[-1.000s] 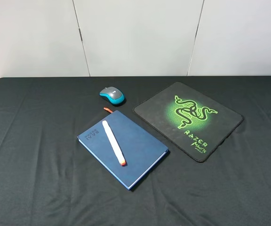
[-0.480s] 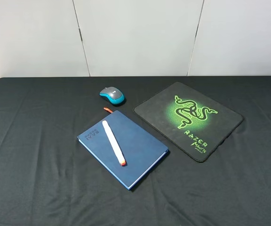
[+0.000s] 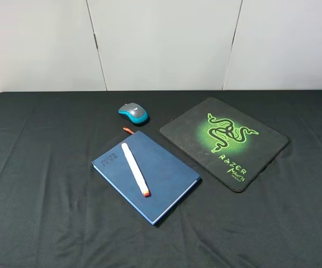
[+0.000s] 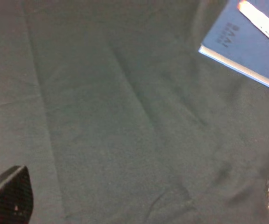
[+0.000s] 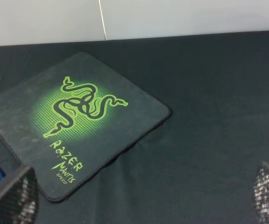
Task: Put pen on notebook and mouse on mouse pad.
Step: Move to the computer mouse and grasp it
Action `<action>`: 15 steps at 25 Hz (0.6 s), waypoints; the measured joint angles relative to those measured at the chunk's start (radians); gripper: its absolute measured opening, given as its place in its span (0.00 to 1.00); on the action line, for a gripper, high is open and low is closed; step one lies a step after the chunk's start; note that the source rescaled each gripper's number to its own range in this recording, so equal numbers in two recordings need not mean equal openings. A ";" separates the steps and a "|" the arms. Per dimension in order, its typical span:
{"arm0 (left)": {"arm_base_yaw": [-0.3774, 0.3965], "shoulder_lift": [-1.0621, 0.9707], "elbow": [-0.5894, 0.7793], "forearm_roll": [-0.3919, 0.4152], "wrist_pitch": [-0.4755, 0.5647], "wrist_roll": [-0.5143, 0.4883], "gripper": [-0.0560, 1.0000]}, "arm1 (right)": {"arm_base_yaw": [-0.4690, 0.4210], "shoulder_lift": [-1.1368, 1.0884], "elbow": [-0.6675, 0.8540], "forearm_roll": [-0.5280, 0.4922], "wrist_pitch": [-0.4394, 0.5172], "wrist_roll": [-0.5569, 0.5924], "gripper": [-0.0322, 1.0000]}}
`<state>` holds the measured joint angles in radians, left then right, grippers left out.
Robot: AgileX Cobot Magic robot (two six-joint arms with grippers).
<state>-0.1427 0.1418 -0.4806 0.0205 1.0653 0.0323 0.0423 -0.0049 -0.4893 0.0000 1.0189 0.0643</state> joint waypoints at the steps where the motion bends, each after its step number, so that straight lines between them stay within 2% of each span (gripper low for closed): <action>1: 0.018 -0.008 0.000 -0.004 0.000 0.008 1.00 | 0.000 0.000 0.000 0.000 0.000 0.000 1.00; 9: 0.139 -0.136 0.000 -0.033 -0.003 0.049 1.00 | 0.000 0.000 0.000 0.000 0.000 0.000 1.00; 15: 0.150 -0.145 0.000 -0.033 -0.003 0.053 1.00 | 0.000 0.000 0.000 0.000 0.000 0.000 1.00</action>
<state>0.0068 -0.0027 -0.4806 -0.0130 1.0625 0.0849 0.0423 -0.0049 -0.4893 0.0000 1.0189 0.0643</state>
